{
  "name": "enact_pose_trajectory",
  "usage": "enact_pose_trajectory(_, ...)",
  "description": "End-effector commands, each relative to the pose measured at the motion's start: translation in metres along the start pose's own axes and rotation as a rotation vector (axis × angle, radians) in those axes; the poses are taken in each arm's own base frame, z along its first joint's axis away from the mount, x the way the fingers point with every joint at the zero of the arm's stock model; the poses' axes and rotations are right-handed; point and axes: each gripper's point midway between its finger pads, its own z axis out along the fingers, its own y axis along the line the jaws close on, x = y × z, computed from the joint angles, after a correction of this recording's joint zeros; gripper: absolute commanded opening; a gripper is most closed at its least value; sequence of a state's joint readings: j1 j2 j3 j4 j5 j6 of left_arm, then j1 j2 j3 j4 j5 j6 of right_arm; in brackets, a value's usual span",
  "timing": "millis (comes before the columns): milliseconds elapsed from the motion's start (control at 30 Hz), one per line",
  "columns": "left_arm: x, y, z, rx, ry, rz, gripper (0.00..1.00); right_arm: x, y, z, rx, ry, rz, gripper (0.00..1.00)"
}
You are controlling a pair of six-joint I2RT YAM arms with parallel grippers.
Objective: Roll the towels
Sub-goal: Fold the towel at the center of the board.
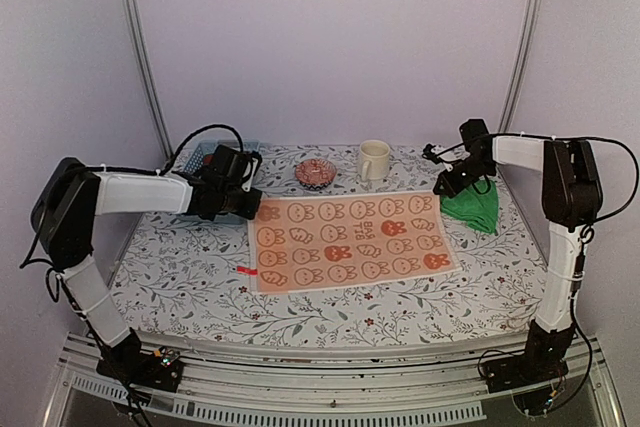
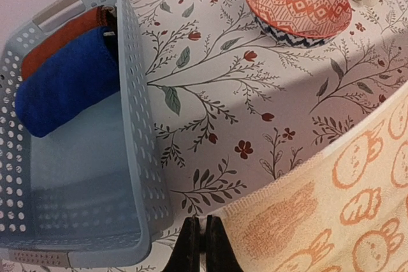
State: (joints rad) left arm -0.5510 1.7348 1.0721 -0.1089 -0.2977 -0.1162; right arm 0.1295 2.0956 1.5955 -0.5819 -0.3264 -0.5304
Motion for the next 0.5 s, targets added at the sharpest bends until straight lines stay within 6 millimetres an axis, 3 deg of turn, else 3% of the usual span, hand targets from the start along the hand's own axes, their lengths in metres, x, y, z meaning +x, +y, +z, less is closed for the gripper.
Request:
enact_pose_trajectory(0, -0.004, 0.018, 0.007, -0.083, -0.037, -0.031, 0.0, -0.005, -0.015, 0.002, 0.048, -0.014, 0.011, 0.03)
enact_pose_trajectory(233, 0.007, 0.02, 0.001, -0.046, -0.048, -0.057, 0.0, -0.001, -0.015, -0.005, 0.04, -0.043, 0.015, 0.04)
enact_pose_trajectory(467, 0.016, 0.005, -0.006, 0.063, -0.051, -0.048, 0.0, 0.001, 0.009, -0.021, -0.031, -0.095, -0.029, 0.04)
